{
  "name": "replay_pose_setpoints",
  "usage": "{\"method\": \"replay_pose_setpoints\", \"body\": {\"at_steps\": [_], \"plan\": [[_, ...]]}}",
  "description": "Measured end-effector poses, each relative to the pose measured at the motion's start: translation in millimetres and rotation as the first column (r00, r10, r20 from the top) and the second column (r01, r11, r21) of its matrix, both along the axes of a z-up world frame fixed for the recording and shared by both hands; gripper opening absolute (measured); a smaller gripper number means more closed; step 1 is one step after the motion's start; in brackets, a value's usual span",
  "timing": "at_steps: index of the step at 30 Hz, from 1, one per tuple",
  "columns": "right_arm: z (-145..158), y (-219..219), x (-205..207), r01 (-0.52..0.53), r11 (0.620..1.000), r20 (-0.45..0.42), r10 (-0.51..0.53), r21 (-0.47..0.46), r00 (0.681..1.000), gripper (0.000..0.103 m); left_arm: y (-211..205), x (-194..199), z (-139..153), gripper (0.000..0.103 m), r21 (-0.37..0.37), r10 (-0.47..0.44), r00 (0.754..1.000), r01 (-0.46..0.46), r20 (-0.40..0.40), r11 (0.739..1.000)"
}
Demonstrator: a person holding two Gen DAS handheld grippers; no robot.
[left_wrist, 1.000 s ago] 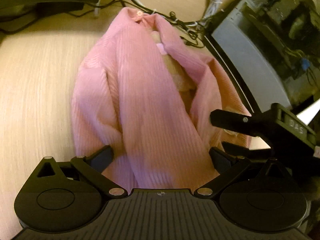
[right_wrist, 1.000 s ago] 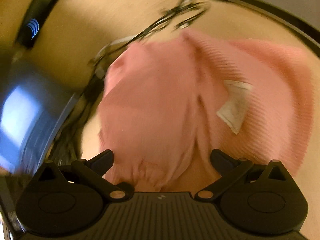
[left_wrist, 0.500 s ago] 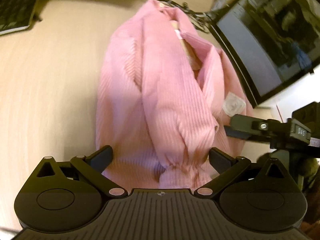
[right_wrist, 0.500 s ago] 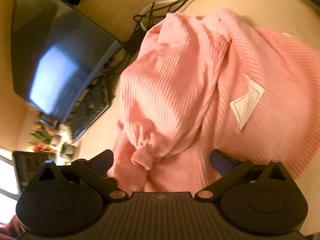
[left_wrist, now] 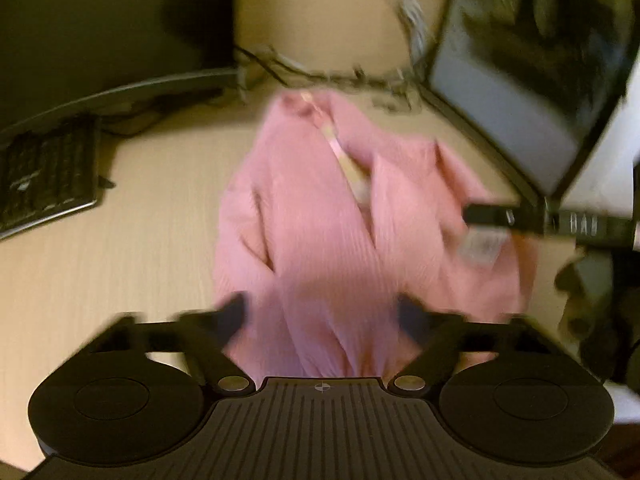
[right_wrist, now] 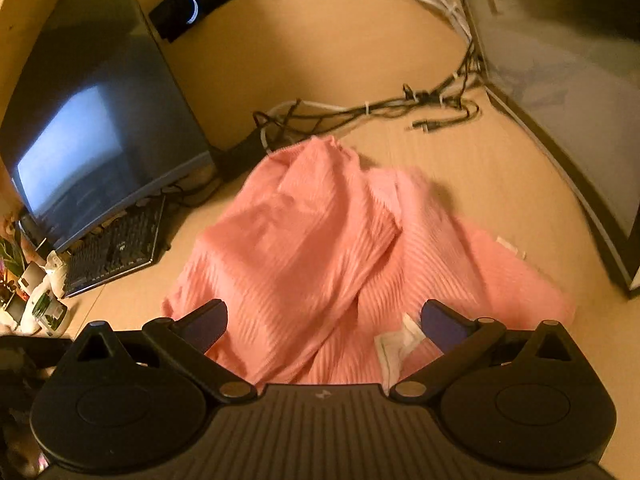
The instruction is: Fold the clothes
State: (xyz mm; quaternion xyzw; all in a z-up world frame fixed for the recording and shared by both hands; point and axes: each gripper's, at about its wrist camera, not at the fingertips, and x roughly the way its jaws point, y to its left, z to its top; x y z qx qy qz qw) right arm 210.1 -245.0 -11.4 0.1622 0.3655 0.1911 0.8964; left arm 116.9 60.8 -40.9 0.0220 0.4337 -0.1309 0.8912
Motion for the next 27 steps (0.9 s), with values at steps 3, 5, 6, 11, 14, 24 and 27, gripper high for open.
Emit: {"method": "replay_pose_setpoints", "body": {"at_steps": [3,5,6,11,14,24,27], "plan": [[-6,0,0,-0.001,1.0,-0.001,0.001,0.008,1.0,0.103,-17,5,-20,0.06,0.051,-0.067,0.994,0.071,-0.082,0.996],[-8,1,-1,-0.008,1.0,0.009,0.008,-0.016,1.0,0.103,-24,7,-25,0.059,0.097,-0.08,0.994,0.087,-0.076,0.991],[-9,3,0,-0.012,0.999,0.015,0.012,-0.038,1.0,0.103,-27,8,-28,0.044,0.12,-0.086,0.994,0.094,-0.073,0.988],[-17,17,10,-0.065,0.99,-0.015,0.064,-0.123,0.998,0.103,-11,38,-11,0.009,0.214,-0.054,0.998,0.047,0.025,0.976],[-21,23,11,-0.061,0.989,-0.043,0.056,-0.134,0.998,0.103,13,59,9,0.007,0.269,-0.005,0.993,-0.027,0.116,0.963],[5,36,25,0.011,0.987,-0.128,-0.032,-0.161,0.991,0.103,196,155,70,0.022,0.043,0.501,0.817,-0.533,0.287,0.845],[32,70,8,-0.046,0.958,0.041,0.06,-0.284,0.997,0.103,210,144,60,0.041,-0.041,0.516,0.827,-0.521,0.223,0.853]]}}
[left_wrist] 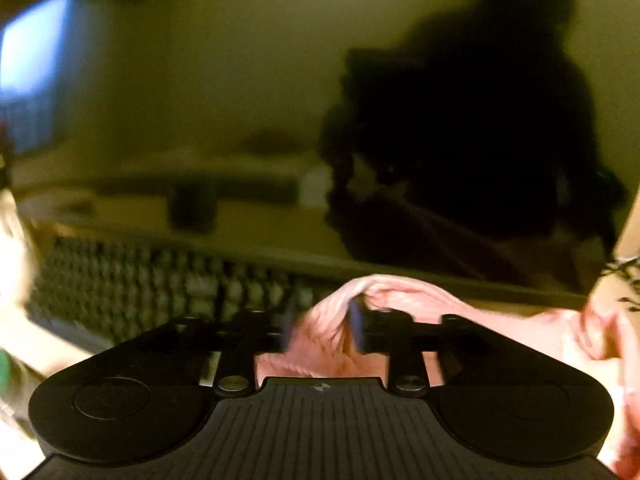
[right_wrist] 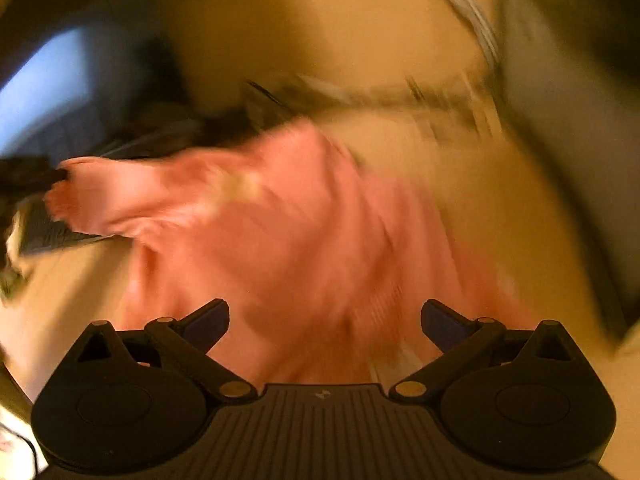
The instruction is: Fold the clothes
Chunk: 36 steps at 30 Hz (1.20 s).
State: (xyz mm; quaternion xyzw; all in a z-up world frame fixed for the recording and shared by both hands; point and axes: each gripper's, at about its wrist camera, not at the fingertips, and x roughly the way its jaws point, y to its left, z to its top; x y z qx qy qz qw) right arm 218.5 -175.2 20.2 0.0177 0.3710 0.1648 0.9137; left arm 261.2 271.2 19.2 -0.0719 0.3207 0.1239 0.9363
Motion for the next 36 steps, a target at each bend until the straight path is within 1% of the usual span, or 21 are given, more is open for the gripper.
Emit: {"method": "replay_pose_setpoints", "body": {"at_steps": [2,4,5,6,7,8,9,11,12,14,16,17,18,20,21,22,25,27,29,32,36], "plan": [[8,28,-5,-0.066,0.995,0.071,0.071,-0.072,0.995,0.103,0,-13,-4,0.045,-0.1,-0.038,0.999,0.037,-0.007,0.994],[-3,55,2,-0.119,0.984,0.059,0.127,-0.133,0.99,0.1,-5,-26,-4,0.053,-0.183,-0.08,0.997,0.082,0.017,0.98],[-11,64,8,-0.142,0.975,0.032,0.149,-0.169,0.988,0.092,-11,-33,-2,0.061,-0.216,-0.102,0.994,0.109,0.044,0.97],[-19,73,13,-0.165,0.965,0.004,0.169,-0.204,0.986,0.062,-17,-35,0,0.07,-0.238,-0.127,0.989,0.141,0.074,0.961],[-24,76,19,-0.191,0.95,-0.027,0.19,-0.246,0.981,0.03,-23,-37,1,0.075,-0.258,-0.152,0.983,0.174,0.104,0.95],[-24,73,24,-0.213,0.935,-0.043,0.21,-0.283,0.977,0.021,-29,-35,0,0.081,-0.267,-0.187,0.976,0.212,0.115,0.94],[-16,67,28,-0.215,0.913,-0.015,0.223,-0.346,0.975,0.011,-35,-34,-1,0.082,-0.275,-0.222,0.967,0.249,0.125,0.929],[6,55,35,-0.184,0.849,0.074,0.252,-0.496,0.965,0.01,-50,-30,-6,0.082,-0.261,-0.282,0.953,0.302,0.112,0.917],[18,48,43,-0.125,0.806,0.139,0.248,-0.579,0.959,0.009,-56,-27,-10,0.082,-0.256,-0.305,0.946,0.322,0.104,0.911],[41,33,69,0.064,0.7,0.291,0.21,-0.711,0.933,0.009,-65,-24,-17,0.082,-0.276,-0.34,0.935,0.355,0.102,0.893],[53,18,106,0.289,0.579,0.428,0.116,-0.763,0.896,0.01,-71,-16,-23,0.087,-0.3,-0.377,0.92,0.392,0.108,0.87],[56,11,125,0.36,0.55,0.461,0.052,-0.754,0.886,0.01,-74,-14,-27,0.089,-0.301,-0.394,0.912,0.409,0.111,0.861],[61,7,134,0.379,0.585,0.469,0.001,-0.717,0.883,0.014,-77,-12,-31,0.09,-0.302,-0.411,0.905,0.425,0.113,0.853],[73,2,146,0.386,0.693,0.459,-0.088,-0.61,0.884,0.034,-83,-6,-33,0.091,-0.284,-0.433,0.896,0.442,0.098,0.851],[74,3,147,0.368,0.738,0.446,-0.102,-0.565,0.889,0.058,-85,-5,-34,0.091,-0.271,-0.444,0.892,0.451,0.087,0.851],[73,7,146,0.338,0.78,0.432,-0.098,-0.526,0.897,0.068,-87,-5,-35,0.091,-0.257,-0.455,0.887,0.459,0.077,0.851],[49,16,147,0.165,0.884,0.285,-0.038,-0.437,0.958,0.068,-93,-3,-39,0.091,-0.2,-0.476,0.878,0.475,0.046,0.857],[28,21,148,0.069,0.926,0.172,-0.004,-0.372,0.985,0.067,-94,0,-44,0.088,-0.171,-0.483,0.876,0.478,0.016,0.862],[-1,17,149,0.033,0.947,0.079,-0.009,-0.32,0.997,0.067,-95,0,-48,0.086,-0.155,-0.488,0.873,0.48,-0.013,0.863],[-33,-2,145,0.058,0.965,-0.006,-0.062,-0.254,0.998,0.065,-100,-3,-53,0.086,-0.125,-0.509,0.86,0.501,-0.039,0.856],[-53,-13,111,0.033,0.984,-0.083,-0.048,-0.172,0.995,0.065,-107,10,-60,0.086,-0.02,-0.519,0.85,0.52,-0.084,0.854]]}}
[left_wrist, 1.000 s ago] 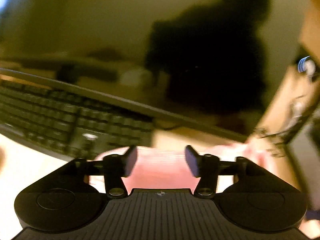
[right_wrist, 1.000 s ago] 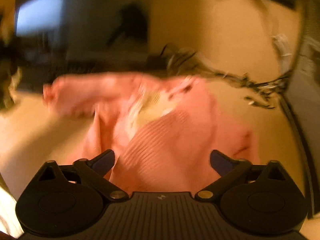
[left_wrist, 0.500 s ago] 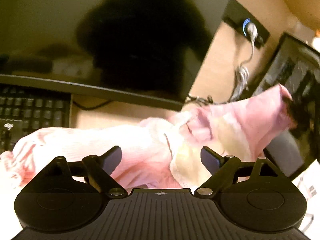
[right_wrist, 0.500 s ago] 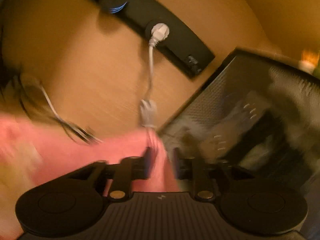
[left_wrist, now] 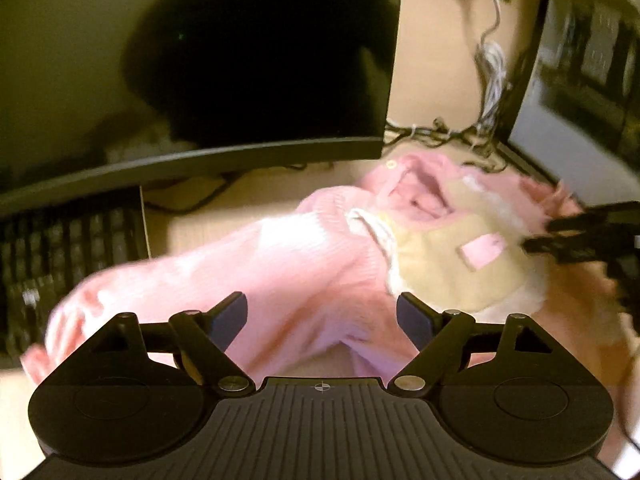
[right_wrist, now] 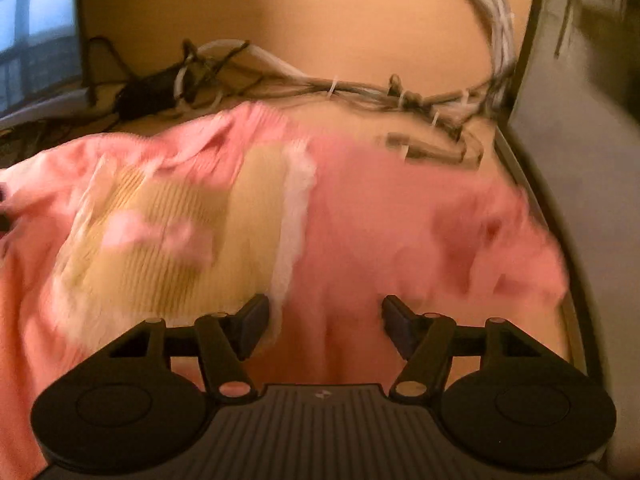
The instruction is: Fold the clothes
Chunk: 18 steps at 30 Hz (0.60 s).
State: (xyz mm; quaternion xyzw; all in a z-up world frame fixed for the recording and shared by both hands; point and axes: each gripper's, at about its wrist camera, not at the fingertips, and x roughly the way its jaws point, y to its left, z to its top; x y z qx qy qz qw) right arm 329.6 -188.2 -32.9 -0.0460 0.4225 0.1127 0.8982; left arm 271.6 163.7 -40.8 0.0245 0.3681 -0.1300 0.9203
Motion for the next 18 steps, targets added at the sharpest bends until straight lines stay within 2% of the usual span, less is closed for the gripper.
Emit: {"method": "replay_pose_setpoints", "body": {"at_steps": [1,3,4,6,8,10,11,13,15,16,18], "plan": [[1,1,-9,-0.018,1.0,-0.006,0.018,0.002,1.0,0.065,0,7,-4,0.085,0.021,0.01,1.0,-0.01,-0.006,1.0],[3,3,-28,-0.056,0.998,-0.031,0.056,0.0,0.998,0.065,0,19,-11,0.071,0.058,0.033,0.999,-0.031,-0.034,0.998],[4,3,-37,-0.075,0.997,-0.045,0.075,-0.006,0.996,0.065,2,19,-13,0.068,0.064,0.038,0.998,-0.034,-0.054,0.997],[8,-1,-53,-0.113,0.994,-0.089,0.112,-0.01,0.99,0.065,8,16,-17,0.067,0.079,0.041,0.996,-0.034,-0.084,0.996],[16,-1,-64,-0.151,0.988,-0.132,0.144,-0.044,0.981,0.057,16,7,-18,0.068,0.115,0.055,0.995,-0.045,-0.085,0.992],[38,1,-63,-0.157,0.987,-0.064,0.154,-0.04,0.986,0.055,27,-3,-18,0.068,0.156,0.085,0.993,-0.072,-0.078,0.985],[51,2,-61,-0.156,0.987,-0.018,0.156,-0.034,0.988,0.055,37,-3,-17,0.068,0.162,0.126,0.989,-0.113,-0.072,0.98],[70,14,-41,-0.173,0.982,0.035,0.17,0.081,0.985,0.055,56,-5,-14,0.067,0.169,0.207,0.977,-0.194,-0.058,0.966],[83,30,-15,-0.199,0.956,0.064,0.19,0.215,0.98,0.055,75,-5,-2,0.066,0.1,0.263,0.963,-0.257,-0.052,0.961],[77,43,-1,-0.206,0.947,0.055,0.199,0.248,0.979,0.055,76,-7,5,0.067,0.075,0.264,0.964,-0.261,-0.043,0.963],[60,70,27,-0.208,0.938,0.028,0.208,0.277,0.978,0.055,78,-10,18,0.075,0.022,0.266,0.964,-0.265,-0.026,0.964]]}}
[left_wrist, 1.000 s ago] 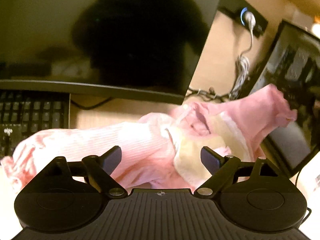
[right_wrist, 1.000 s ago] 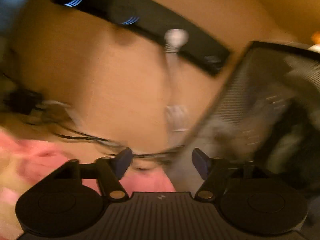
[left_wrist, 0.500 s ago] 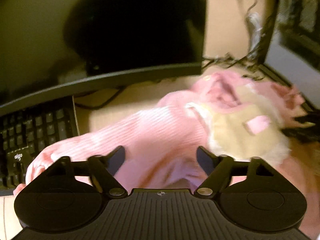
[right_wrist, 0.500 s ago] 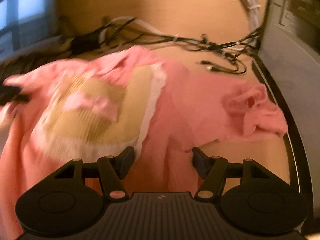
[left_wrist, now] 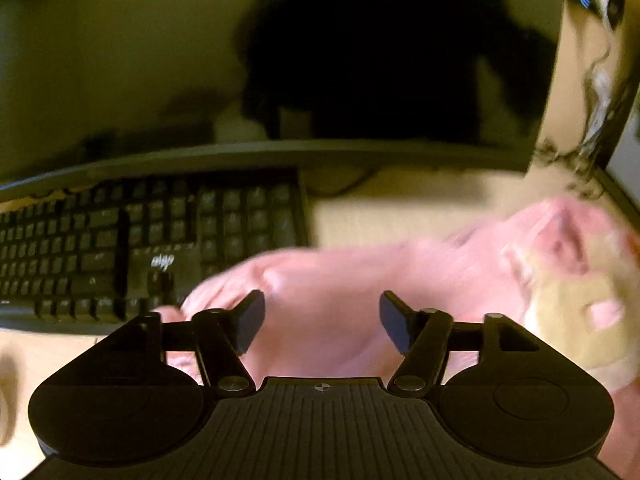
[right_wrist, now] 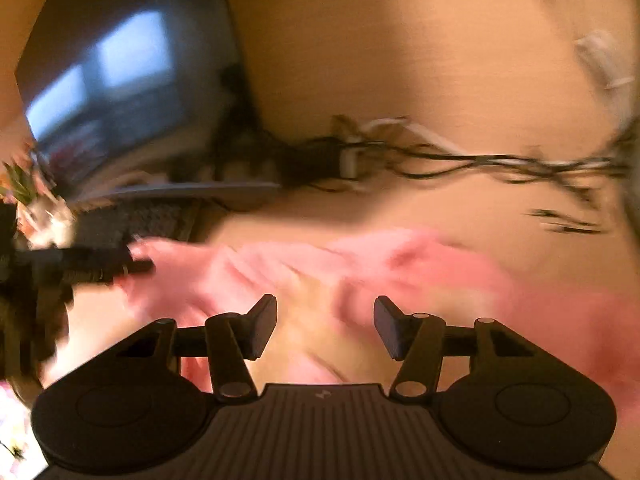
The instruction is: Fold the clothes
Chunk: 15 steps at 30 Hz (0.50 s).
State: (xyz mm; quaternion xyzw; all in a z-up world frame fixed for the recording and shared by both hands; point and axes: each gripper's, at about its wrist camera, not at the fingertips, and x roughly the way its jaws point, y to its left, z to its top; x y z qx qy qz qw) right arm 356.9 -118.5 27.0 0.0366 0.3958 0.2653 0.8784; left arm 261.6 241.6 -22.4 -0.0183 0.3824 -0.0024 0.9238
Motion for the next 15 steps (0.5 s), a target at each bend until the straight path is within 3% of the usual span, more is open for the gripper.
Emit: {"method": "replay_pose_setpoints", "body": {"at_steps": [5,7,8,10,12,15], "plan": [[-44,30,42,0.038,0.999,-0.121,-0.039,-0.009,0.992,0.05,-16,-6,11,0.08,-0.137,-0.063,0.998,0.062,-0.002,0.989],[-37,33,39,-0.009,0.999,-0.162,0.016,0.043,0.987,0.012,-18,-14,11,0.083,-0.149,-0.082,0.997,0.082,0.007,0.985],[-30,35,34,-0.036,0.996,-0.152,0.047,0.076,0.987,0.01,-17,-18,12,0.085,-0.15,-0.091,0.996,0.091,0.013,0.984],[-7,44,27,-0.071,0.996,-0.015,0.072,0.053,0.997,0.007,-14,-26,12,0.087,-0.15,-0.107,0.994,0.109,0.024,0.983],[3,54,30,-0.063,0.998,0.099,0.064,-0.011,0.993,0.007,-12,-29,12,0.089,-0.163,-0.111,0.994,0.113,0.021,0.98],[-6,67,47,-0.041,0.989,0.154,0.063,-0.142,0.986,0.008,-13,-26,10,0.089,-0.17,-0.096,0.995,0.096,0.007,0.981]]}}
